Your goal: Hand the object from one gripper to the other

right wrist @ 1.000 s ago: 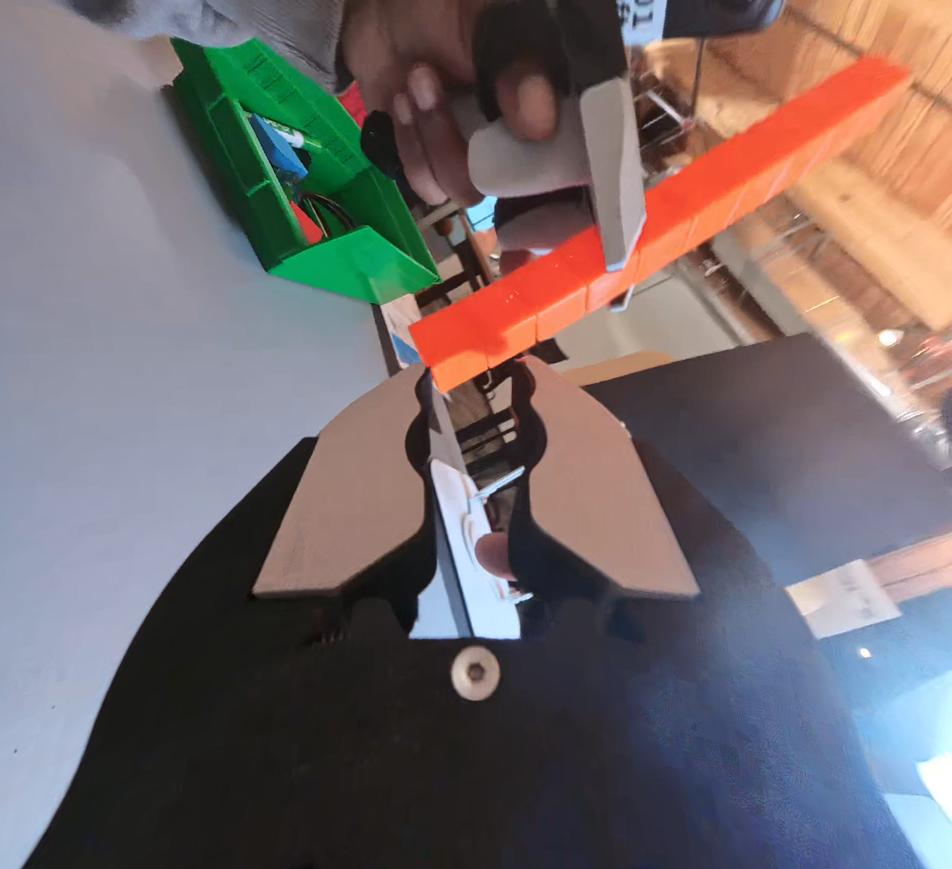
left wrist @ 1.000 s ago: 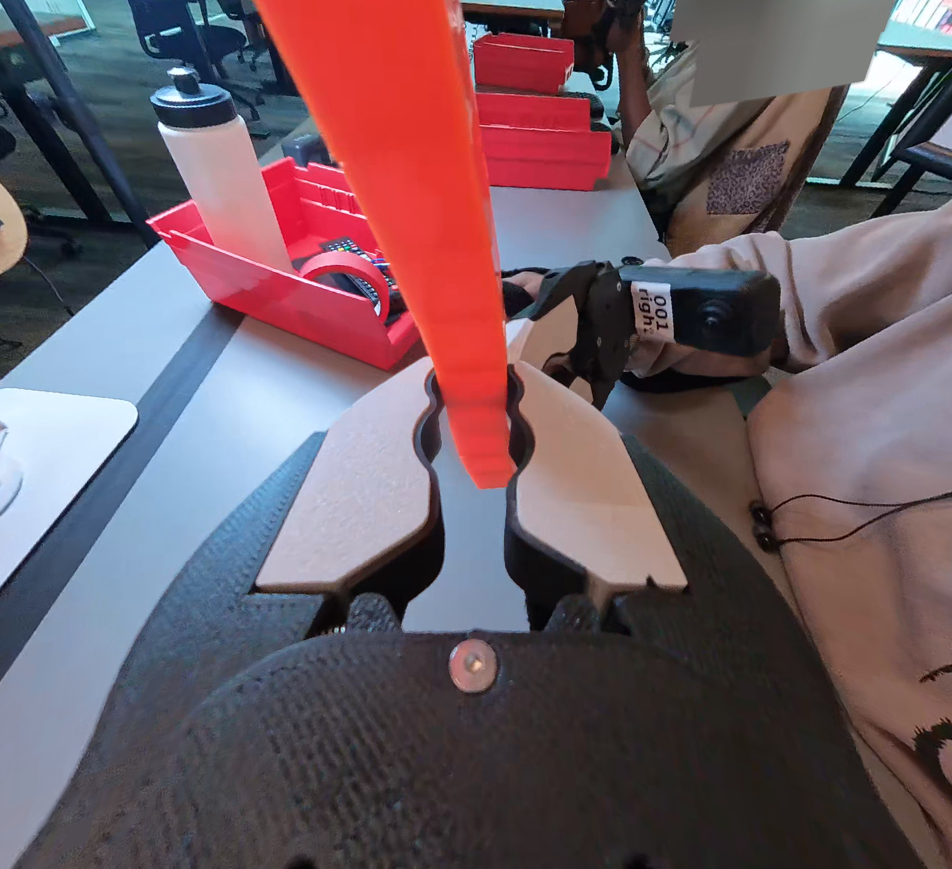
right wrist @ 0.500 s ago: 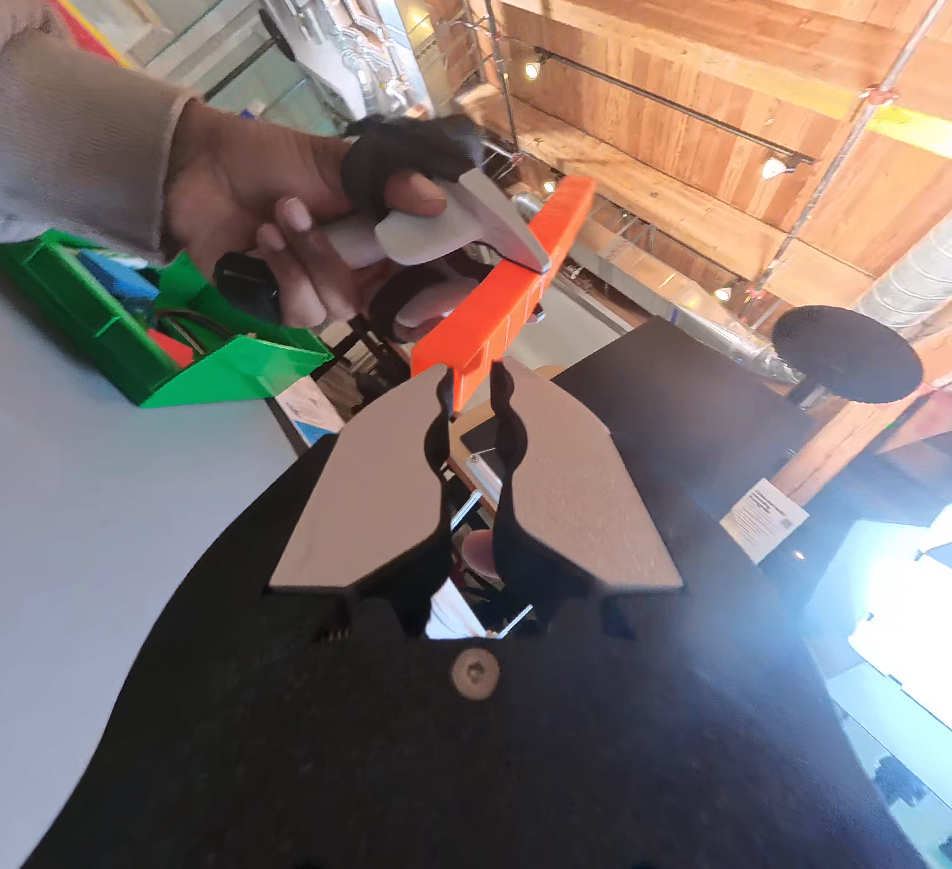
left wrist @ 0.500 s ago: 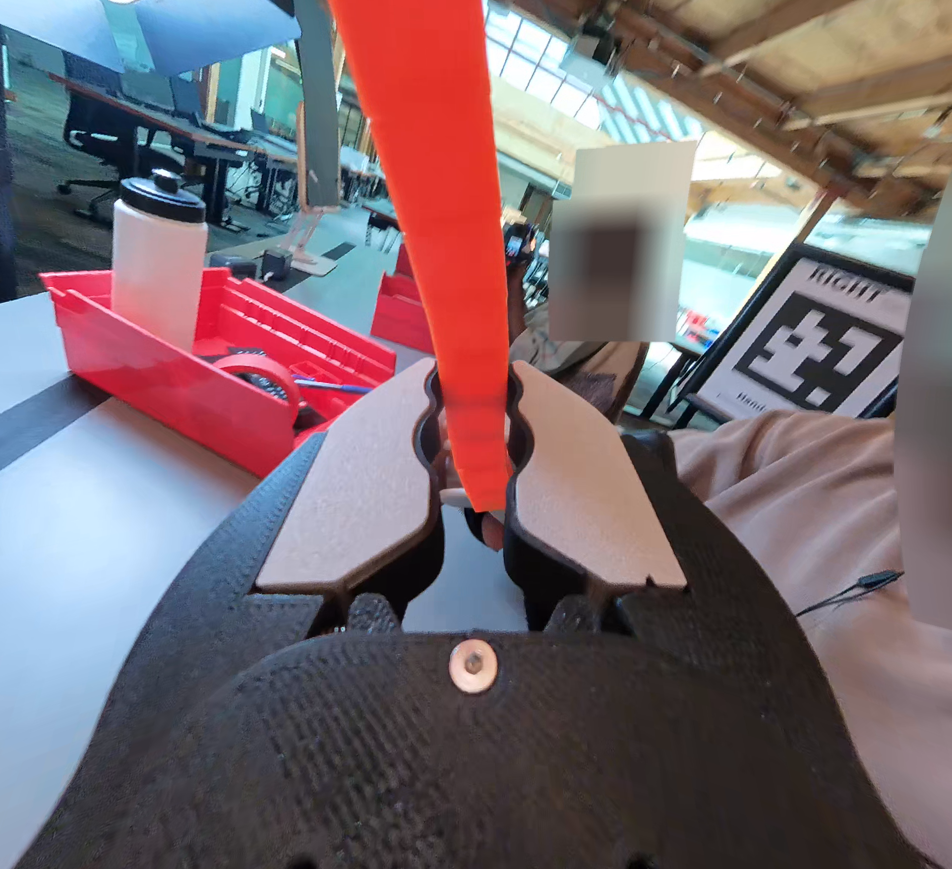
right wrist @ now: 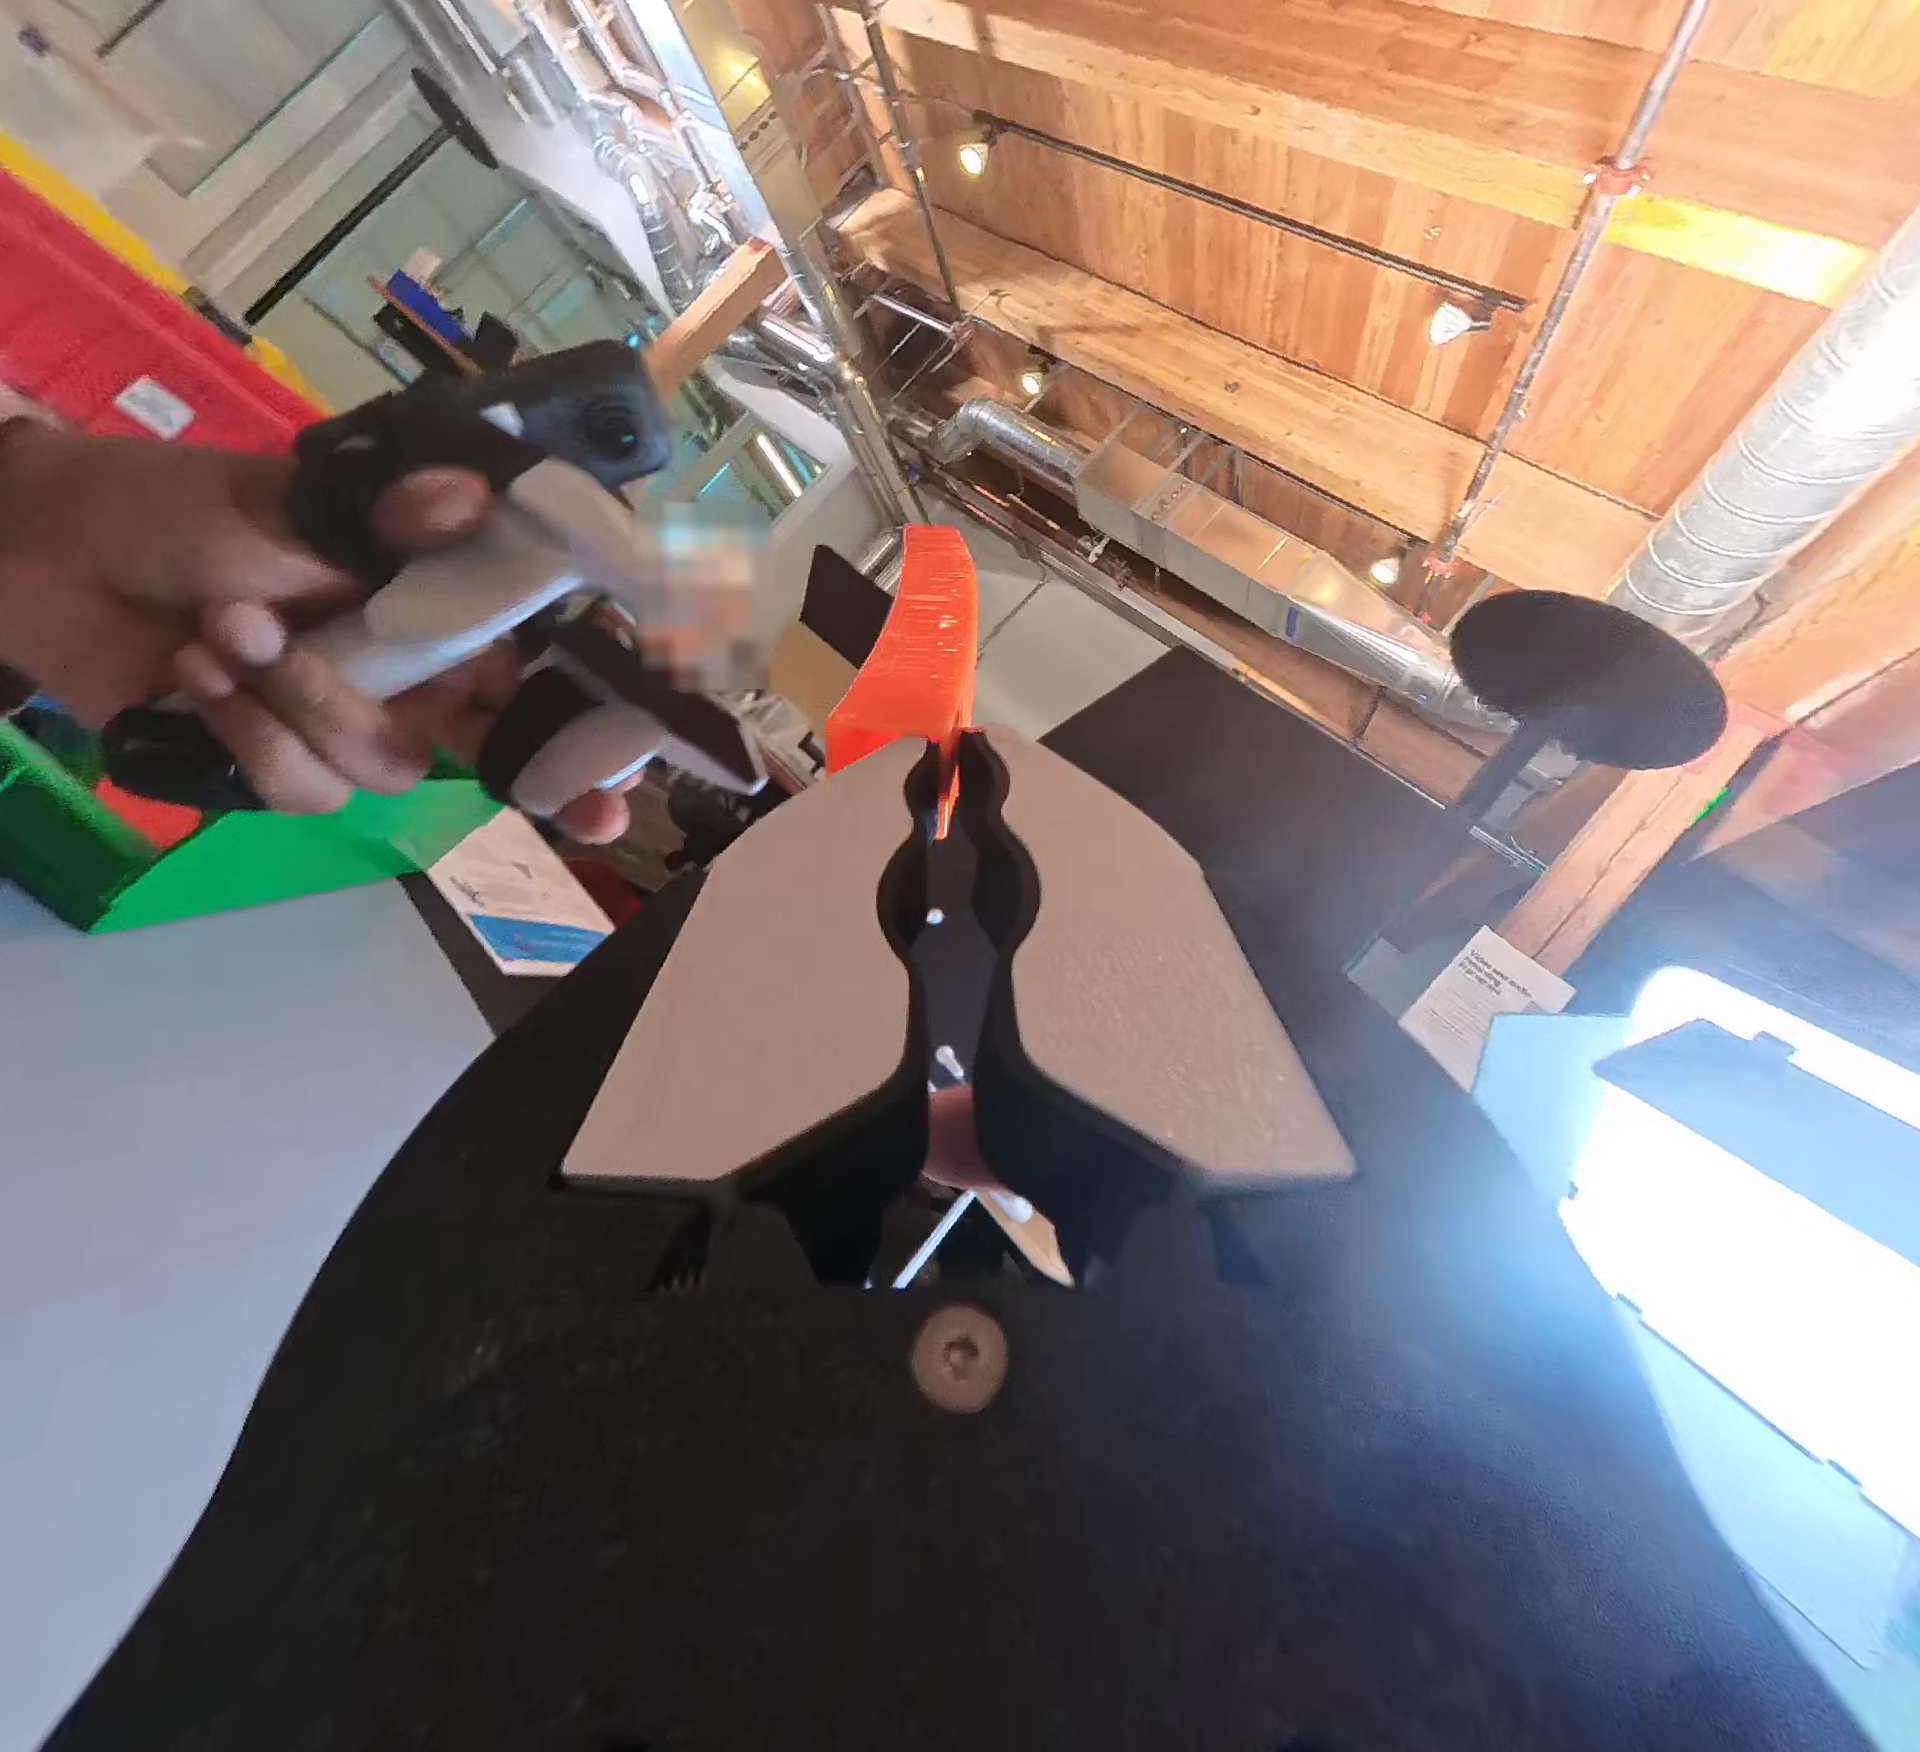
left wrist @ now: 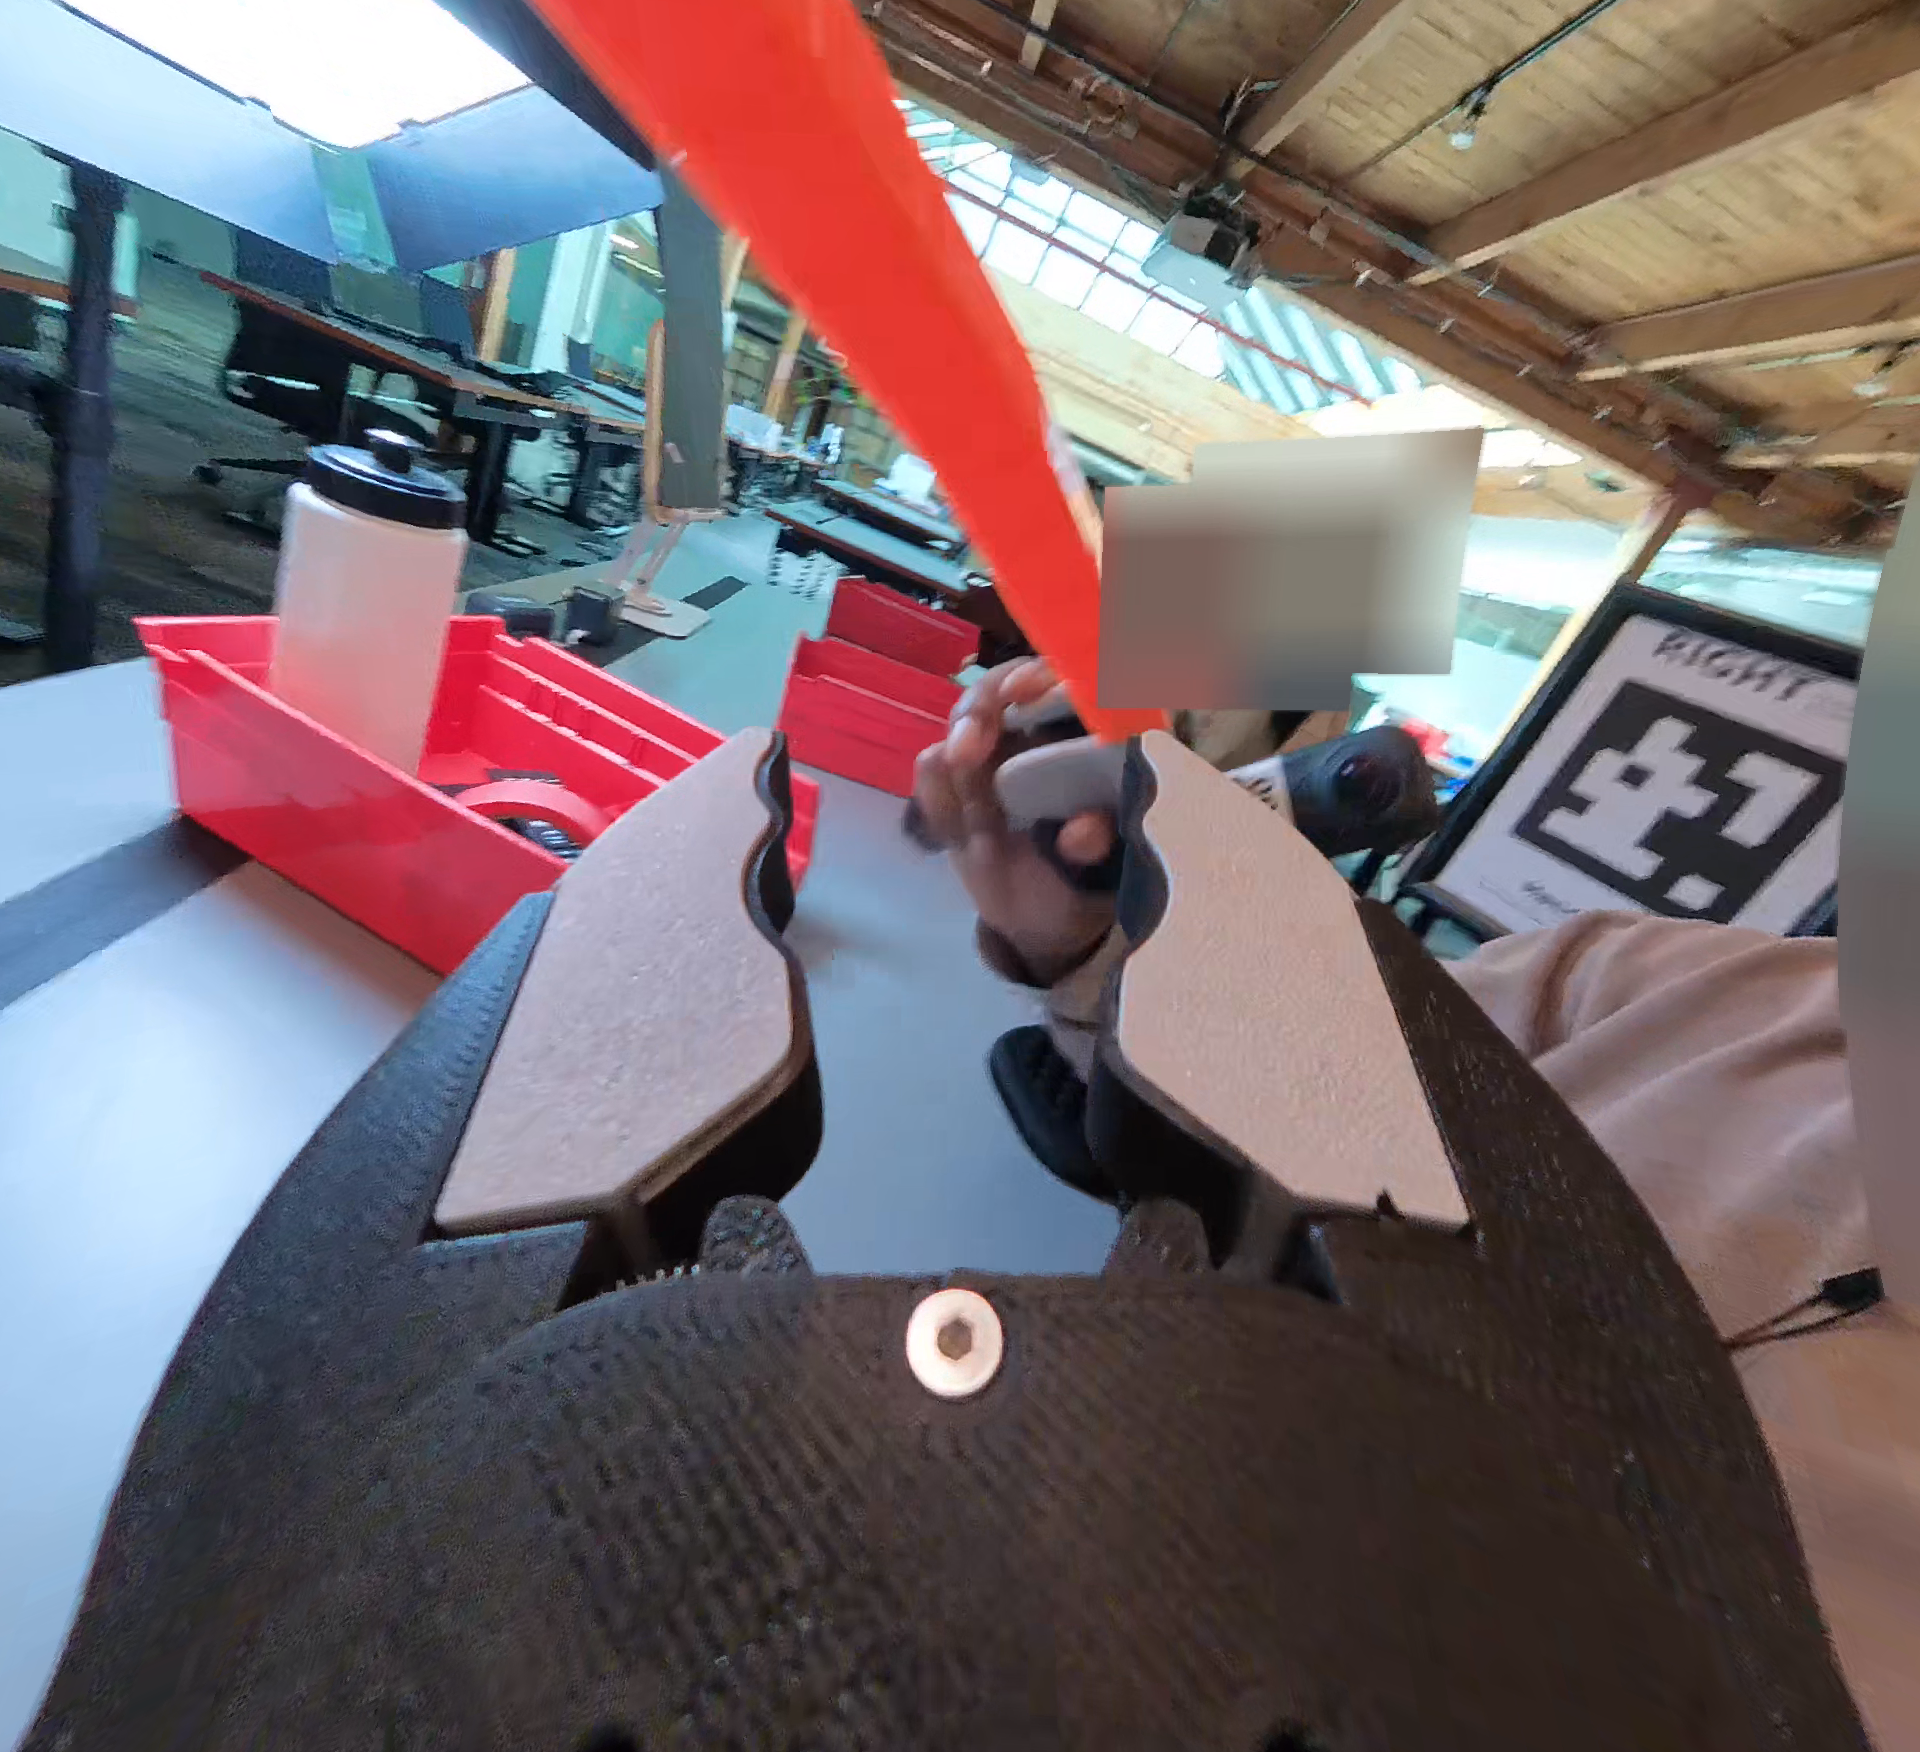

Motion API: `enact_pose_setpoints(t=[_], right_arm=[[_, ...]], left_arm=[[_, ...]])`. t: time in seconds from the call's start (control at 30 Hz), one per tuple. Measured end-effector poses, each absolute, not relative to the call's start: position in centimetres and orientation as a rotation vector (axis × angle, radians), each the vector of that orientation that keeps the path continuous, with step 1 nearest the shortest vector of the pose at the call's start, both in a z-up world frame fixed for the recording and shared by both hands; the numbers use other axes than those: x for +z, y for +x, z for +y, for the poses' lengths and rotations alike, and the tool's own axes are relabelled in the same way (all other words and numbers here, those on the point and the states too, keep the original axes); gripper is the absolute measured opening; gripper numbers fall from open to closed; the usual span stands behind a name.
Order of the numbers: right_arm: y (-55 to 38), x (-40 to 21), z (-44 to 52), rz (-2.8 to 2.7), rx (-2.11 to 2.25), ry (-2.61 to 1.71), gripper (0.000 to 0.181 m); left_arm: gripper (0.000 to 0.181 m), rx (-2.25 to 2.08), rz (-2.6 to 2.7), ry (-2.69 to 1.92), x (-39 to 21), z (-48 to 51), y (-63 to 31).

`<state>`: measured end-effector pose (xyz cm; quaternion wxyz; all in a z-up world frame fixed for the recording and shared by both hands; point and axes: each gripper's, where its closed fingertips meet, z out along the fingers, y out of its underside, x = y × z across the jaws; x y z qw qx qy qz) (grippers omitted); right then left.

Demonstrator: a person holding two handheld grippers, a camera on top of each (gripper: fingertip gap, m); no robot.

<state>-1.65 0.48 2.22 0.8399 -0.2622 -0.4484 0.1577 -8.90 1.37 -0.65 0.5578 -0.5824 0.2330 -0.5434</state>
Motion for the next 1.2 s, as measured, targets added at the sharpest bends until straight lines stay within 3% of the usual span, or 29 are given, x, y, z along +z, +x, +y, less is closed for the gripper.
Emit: enact_pose_setpoints(t=[0.13,0.5,0.83,0.97,1.0,1.03,1.1,1.2], right_arm=[[1.8,5.1,1.4,-0.874,0.426,-0.574,0.003],[5.5,7.2,2.8,-0.822,0.695,-0.629,0.003],[-2.1,2.6,-1.8,-0.785,1.758,-0.748,0.003],[-3.9,0.8,-2.5,-0.774,1.943,-0.814,0.003],[-4.3,0.3,-2.7,-0.783,1.944,-0.829,0.003],[-4.5,0.0,-2.8,-0.779,1.953,-0.833,0.003],[-4.9,-0.4,-2.4,-0.761,1.944,-0.868,0.003],[-5.5,-1.2,-0.8,-0.840,1.805,-0.960,0.021]], left_arm=[[0.060,-1.053,0.572,-1.397,-1.2,2.6,-10.6],[0.053,-1.064,0.474,-1.284,1.8,2.0,-13.8],[0.059,-1.205,0.694,-1.129,2.5,-2.8,-5.6],[0.053,-1.129,0.710,-1.093,3.6,-3.8,-5.4],[0.046,-1.099,0.702,-1.096,3.7,-3.7,-5.5],[0.028,-1.062,0.688,-1.109,3.6,-3.5,-5.8],[0.026,-1.012,0.685,-1.153,3.3,-2.9,-6.1],[0.024,-0.946,0.722,-1.249,2.5,-2.2,-6.6]])
